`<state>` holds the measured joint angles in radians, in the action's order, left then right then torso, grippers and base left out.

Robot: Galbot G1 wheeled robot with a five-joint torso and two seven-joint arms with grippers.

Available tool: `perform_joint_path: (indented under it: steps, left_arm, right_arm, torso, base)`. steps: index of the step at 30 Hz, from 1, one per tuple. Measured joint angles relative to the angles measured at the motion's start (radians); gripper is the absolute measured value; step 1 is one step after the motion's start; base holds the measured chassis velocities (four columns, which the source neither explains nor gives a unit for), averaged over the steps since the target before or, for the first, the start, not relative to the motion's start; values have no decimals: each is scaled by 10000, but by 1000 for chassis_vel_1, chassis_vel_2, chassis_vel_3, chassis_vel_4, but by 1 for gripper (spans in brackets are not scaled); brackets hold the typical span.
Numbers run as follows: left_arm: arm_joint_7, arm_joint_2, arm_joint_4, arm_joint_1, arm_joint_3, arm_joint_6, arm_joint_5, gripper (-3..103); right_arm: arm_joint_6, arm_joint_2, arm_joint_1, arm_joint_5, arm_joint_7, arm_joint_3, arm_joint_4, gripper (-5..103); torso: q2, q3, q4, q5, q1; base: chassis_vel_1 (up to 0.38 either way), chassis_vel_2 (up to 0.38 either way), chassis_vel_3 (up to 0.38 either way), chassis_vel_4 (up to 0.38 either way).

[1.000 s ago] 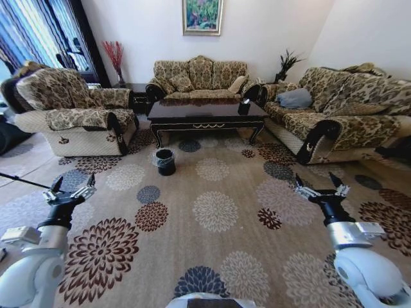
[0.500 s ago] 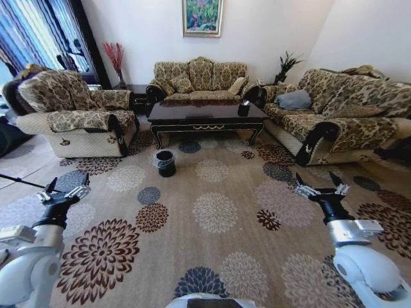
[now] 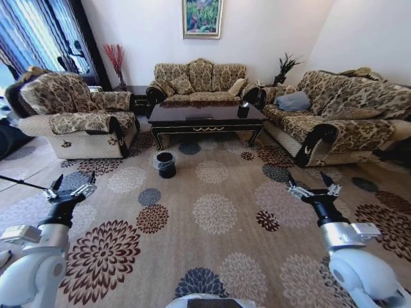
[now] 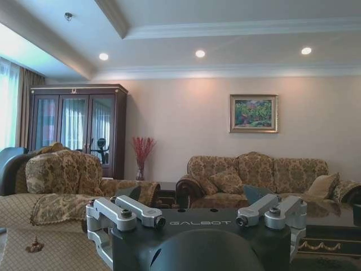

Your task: Move to the front of the table and pick up the trash from the floor, then place it into the trash bin.

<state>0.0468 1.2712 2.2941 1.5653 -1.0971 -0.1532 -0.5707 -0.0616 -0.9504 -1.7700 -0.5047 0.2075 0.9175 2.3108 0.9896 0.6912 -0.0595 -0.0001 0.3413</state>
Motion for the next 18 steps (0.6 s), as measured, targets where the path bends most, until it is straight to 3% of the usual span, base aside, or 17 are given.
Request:
perform_joint_path:
  steps: [18]
  left_arm:
    - [12,-129,230,211,-128,0,8,100]
  right_arm:
    - [-96,-127,29,135,-32,-215,-116,100]
  torso:
    - [866,486,0,1,378]
  base:
    - [0,0,0,0]
